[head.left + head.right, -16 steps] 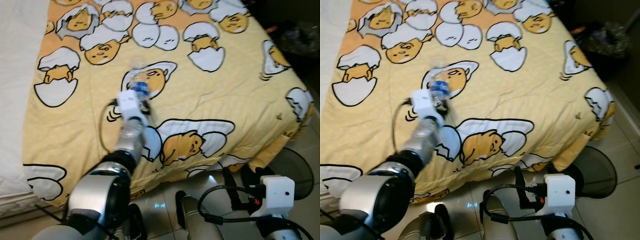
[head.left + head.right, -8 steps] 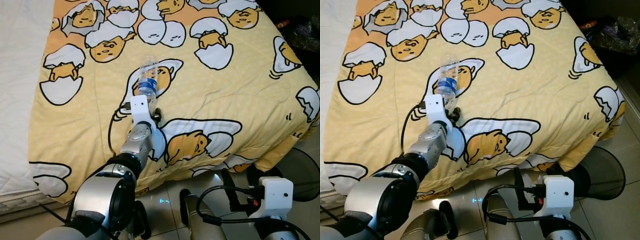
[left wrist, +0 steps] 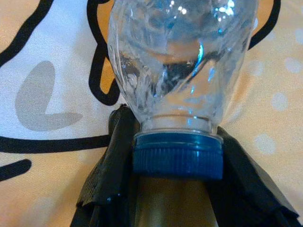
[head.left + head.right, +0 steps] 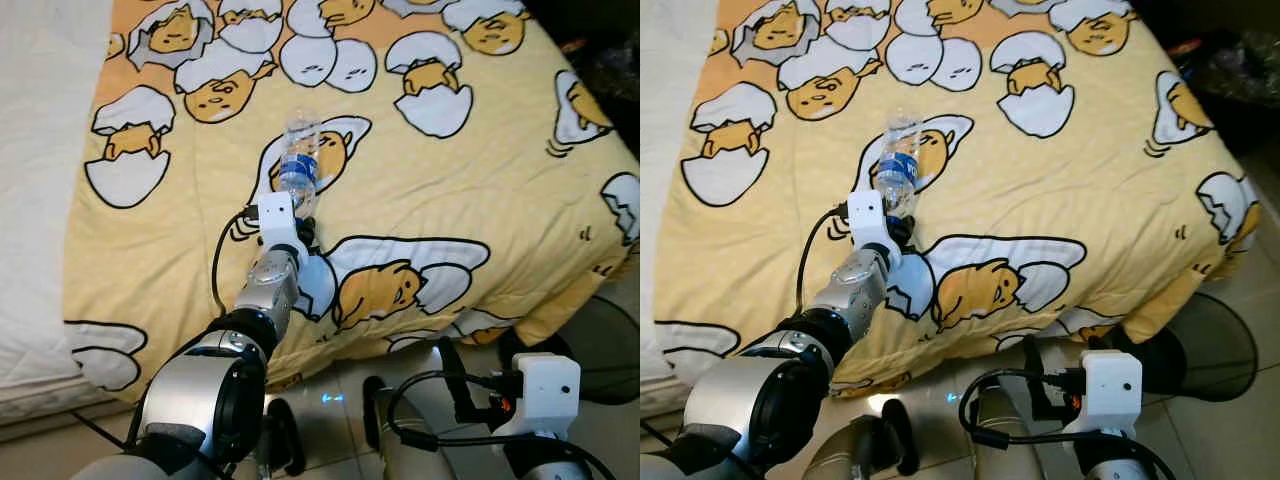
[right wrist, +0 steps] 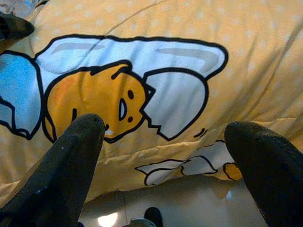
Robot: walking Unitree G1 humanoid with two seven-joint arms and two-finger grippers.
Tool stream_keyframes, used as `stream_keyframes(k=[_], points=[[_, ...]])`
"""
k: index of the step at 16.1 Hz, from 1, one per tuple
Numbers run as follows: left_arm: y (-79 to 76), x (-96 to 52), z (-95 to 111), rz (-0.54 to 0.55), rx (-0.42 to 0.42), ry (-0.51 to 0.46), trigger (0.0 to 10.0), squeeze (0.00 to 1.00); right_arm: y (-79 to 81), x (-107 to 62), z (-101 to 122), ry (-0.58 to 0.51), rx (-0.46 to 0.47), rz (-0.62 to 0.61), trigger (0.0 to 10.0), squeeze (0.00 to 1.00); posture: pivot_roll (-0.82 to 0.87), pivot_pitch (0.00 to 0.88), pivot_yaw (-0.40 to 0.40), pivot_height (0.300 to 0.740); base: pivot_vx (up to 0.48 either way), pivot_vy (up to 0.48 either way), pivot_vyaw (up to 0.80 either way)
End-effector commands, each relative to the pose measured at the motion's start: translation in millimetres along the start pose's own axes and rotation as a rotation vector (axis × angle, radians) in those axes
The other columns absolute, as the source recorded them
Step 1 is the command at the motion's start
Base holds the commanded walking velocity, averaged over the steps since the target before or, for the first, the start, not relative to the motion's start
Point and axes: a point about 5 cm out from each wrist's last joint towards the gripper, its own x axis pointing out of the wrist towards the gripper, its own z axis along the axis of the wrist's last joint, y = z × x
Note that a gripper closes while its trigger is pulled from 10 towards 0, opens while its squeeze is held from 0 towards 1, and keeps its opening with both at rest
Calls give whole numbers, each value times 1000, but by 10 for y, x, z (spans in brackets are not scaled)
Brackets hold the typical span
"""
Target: Clean up the room
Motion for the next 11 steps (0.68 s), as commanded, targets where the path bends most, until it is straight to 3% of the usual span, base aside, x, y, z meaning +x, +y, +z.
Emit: stream_keyframes(k=[1,4,7,9,11], points=[[30,-42,-178,-7,-7,61,0,0,-11,-28,-39,26,5,-12,10000,0,-434,345,83,740,0,0,0],[-69,-22,-87,-70,-27,23,0,0,12,10,-45,19,11,-19,10000,0,-427,336,105,740,0,0,0],[-238,15,164,-171,-30,-76,0,0,-4,95,-42,-2,9,-29,10000,0,-421,297,127,740,0,0,0],[-377,11,583,-298,38,-273,0,0,-93,239,1,-43,-2,-53,10000,0,-387,235,144,740,0,0,0],[-354,-71,867,-383,58,-419,0,0,-104,412,46,-82,-12,-45,10000,0,-362,185,148,740,0,0,0]])
